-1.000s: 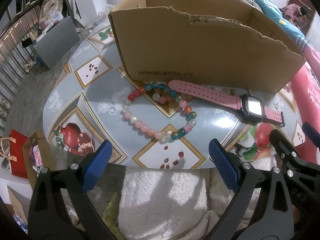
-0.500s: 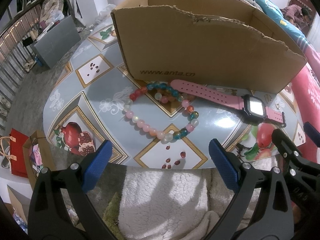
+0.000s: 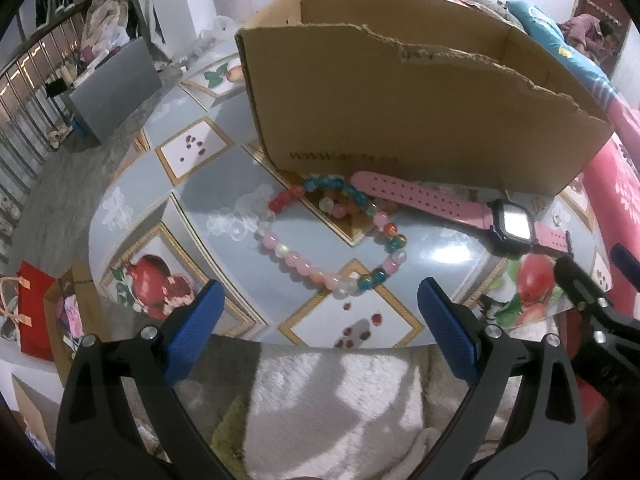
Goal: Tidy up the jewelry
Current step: 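Reach the left gripper to the multicolour bead bracelet and close on it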
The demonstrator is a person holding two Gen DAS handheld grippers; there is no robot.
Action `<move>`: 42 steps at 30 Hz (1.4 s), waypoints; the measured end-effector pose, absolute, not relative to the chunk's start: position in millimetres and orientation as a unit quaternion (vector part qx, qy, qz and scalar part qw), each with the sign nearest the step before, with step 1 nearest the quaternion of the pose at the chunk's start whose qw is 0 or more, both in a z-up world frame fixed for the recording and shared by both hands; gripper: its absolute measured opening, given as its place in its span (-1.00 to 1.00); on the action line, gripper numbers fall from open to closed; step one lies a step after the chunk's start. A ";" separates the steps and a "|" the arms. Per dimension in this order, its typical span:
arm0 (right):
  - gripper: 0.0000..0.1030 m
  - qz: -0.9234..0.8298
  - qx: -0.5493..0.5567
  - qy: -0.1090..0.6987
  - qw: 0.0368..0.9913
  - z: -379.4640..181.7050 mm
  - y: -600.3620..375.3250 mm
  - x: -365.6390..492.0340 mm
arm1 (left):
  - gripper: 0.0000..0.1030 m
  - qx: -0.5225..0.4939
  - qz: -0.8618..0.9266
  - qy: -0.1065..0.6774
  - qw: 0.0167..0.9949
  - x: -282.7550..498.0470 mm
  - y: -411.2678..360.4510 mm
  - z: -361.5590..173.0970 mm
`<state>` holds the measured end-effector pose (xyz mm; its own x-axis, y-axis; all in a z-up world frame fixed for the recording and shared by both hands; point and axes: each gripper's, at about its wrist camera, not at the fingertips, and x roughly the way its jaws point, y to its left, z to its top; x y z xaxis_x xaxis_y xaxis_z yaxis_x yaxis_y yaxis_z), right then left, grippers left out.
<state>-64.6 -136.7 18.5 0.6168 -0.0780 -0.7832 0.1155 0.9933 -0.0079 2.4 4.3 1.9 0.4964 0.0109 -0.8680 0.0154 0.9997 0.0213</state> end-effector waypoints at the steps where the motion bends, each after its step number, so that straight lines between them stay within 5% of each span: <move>1: 0.90 -0.051 0.023 0.430 0.901 19.2 -137.0 -64.9 | 0.81 0.014 -0.002 0.500 0.866 3.4 6.6 2.1; 15: 0.89 0.105 0.053 0.380 0.917 29.9 -114.5 -50.0 | 0.84 -0.072 -0.134 0.402 0.903 5.3 62.4 23.7; 26: 0.21 0.207 0.066 0.437 0.873 3.0 -65.7 -20.5 | 0.84 -0.004 -0.096 0.410 0.907 27.1 76.0 6.5; 33: -0.13 0.216 0.052 0.463 0.858 -13.9 -43.0 -4.2 | 0.02 0.054 -0.129 0.423 0.895 39.9 58.6 -8.0; 42: -0.57 0.211 0.012 0.466 0.859 -15.5 -27.1 -0.7 | -0.41 0.076 -0.138 0.447 0.880 50.1 51.2 -24.3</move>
